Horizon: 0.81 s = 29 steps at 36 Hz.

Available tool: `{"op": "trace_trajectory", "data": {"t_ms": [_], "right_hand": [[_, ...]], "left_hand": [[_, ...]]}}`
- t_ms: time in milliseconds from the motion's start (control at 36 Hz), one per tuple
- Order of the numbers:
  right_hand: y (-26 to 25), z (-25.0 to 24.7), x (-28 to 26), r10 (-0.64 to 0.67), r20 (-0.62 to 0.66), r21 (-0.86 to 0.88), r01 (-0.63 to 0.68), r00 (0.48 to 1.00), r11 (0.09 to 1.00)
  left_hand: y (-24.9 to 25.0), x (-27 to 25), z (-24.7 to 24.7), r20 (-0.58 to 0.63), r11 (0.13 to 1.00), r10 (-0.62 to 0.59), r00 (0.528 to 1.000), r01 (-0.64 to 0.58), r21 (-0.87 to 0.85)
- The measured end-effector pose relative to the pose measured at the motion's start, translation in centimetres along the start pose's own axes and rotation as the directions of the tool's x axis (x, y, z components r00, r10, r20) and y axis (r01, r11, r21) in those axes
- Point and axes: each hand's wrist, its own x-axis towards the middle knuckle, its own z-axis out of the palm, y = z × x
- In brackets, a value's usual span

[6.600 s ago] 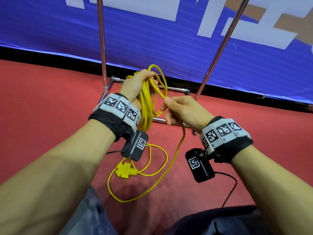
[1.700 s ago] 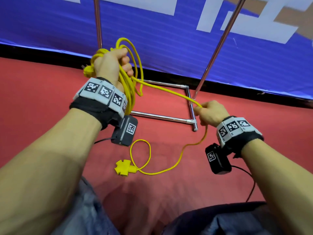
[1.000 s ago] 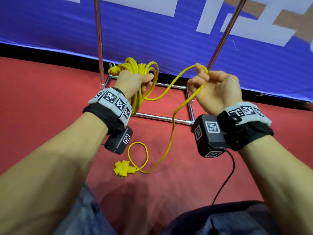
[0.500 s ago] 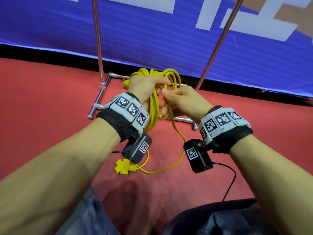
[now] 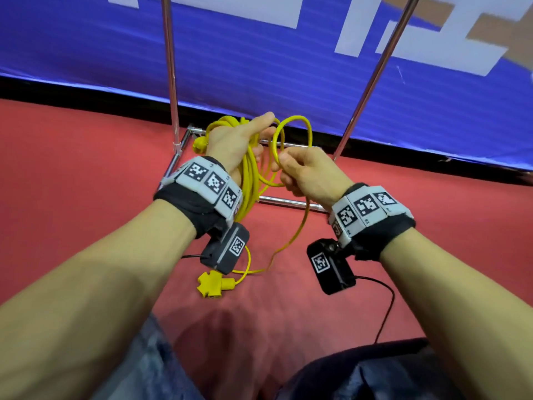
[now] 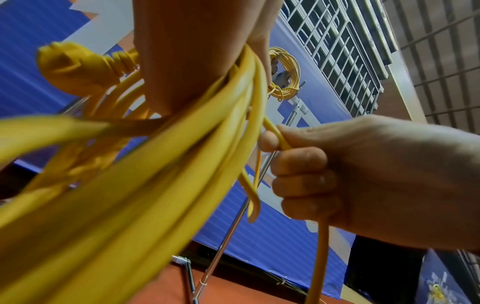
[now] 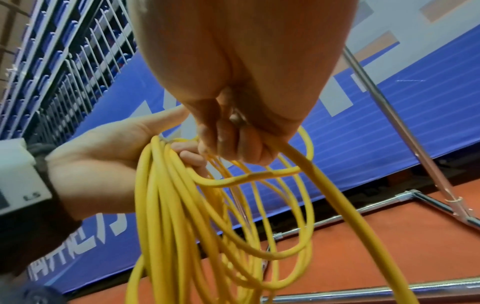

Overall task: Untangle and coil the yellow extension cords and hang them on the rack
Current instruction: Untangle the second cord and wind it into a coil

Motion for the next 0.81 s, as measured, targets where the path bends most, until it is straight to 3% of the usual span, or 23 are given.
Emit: {"op": "trace_trajectory", "data": {"t_ms": [167, 278, 361, 417, 639, 805], "right_hand": [[-0.5, 0.5, 0.3, -0.069, -0.047, -0.035, 0.067, 0.997, 0.997], [0.0, 0.2, -0.4, 0.064, 0.039, 0.008, -0.064, 0.997, 0.998], [0.8, -0.3, -1.4, 0.185, 0.190, 0.039, -0.196, 0.964, 0.980], [1.2, -0.7, -1.8, 0.192, 0.213, 0.013, -0.200, 0.958, 0.980], [0.0, -0.5, -1.0, 0.007, 0.077, -0.036, -0.005, 0.997, 0.999], [-1.1, 0.4, 0.1, -0.006, 0.017, 0.005, 0.006, 1.000, 1.000]], "left_hand": [[-0.8, -0.4, 0.6, 0.074, 0.991, 0.039, 0.997, -0.048, 0.128], [-0.9, -0.2, 0.8, 0.013, 0.984, 0.062, 0.998, -0.063, 0.169], [0.0, 0.4, 0.2, -0.082, 0.991, 0.100, 0.992, -0.092, 0.097], [0.5, 0.9, -0.5, -0.122, 0.995, 0.102, 0.987, -0.100, 0.024], [0.4, 0.3, -0.8, -0.132, 0.994, 0.107, 0.985, -0.107, 0.007], [-1.0, -0.4, 0.3, -0.042, 0.997, 0.062, 0.997, -0.060, 0.048]]}}
